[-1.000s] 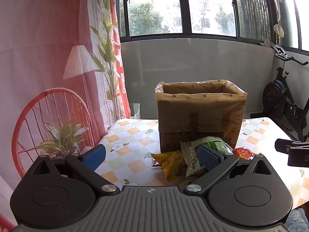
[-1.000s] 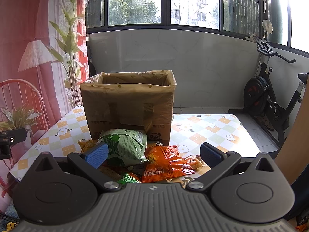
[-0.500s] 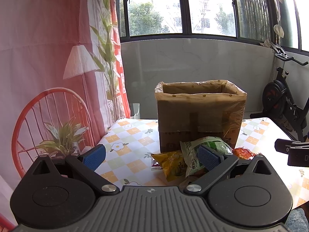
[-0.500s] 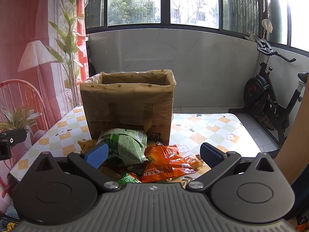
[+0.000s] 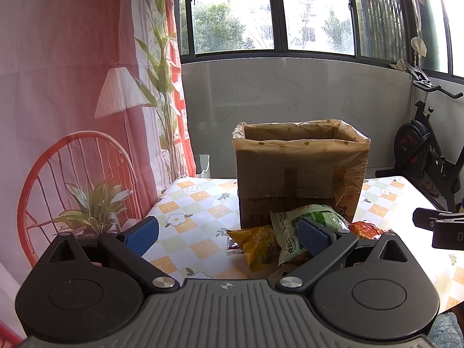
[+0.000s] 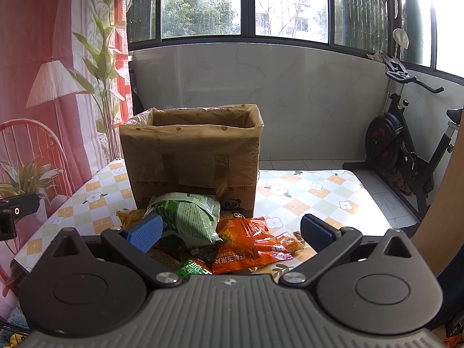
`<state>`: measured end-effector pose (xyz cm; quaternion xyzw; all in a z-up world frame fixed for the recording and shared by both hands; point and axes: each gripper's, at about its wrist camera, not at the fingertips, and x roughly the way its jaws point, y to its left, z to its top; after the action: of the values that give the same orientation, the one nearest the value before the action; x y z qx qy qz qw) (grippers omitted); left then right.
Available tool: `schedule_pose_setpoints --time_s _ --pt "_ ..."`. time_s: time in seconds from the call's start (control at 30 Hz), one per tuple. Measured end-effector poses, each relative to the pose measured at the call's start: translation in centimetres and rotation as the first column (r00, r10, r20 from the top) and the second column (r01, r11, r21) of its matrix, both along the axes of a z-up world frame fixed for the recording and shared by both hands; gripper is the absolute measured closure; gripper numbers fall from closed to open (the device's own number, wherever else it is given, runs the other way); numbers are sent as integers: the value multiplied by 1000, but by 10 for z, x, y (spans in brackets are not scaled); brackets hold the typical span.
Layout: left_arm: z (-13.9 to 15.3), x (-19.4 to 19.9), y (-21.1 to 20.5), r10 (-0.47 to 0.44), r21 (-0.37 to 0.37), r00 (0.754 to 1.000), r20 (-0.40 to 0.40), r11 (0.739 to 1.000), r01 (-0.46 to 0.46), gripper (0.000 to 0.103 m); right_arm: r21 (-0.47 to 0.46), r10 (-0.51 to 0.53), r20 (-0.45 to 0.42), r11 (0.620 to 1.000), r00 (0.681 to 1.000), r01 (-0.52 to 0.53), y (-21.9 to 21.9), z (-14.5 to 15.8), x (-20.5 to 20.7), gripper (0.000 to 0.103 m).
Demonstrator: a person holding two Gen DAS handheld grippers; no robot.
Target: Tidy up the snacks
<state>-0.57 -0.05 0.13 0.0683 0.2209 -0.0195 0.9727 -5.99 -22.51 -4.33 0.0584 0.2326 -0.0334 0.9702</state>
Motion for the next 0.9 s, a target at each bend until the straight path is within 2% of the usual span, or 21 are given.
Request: schedule_pose_setpoints --time_s 0.9 --pt "0 0 1 0 -5 1000 0 1000 0 0 0 -1 2 1000 1000 1 2 0 0 0"
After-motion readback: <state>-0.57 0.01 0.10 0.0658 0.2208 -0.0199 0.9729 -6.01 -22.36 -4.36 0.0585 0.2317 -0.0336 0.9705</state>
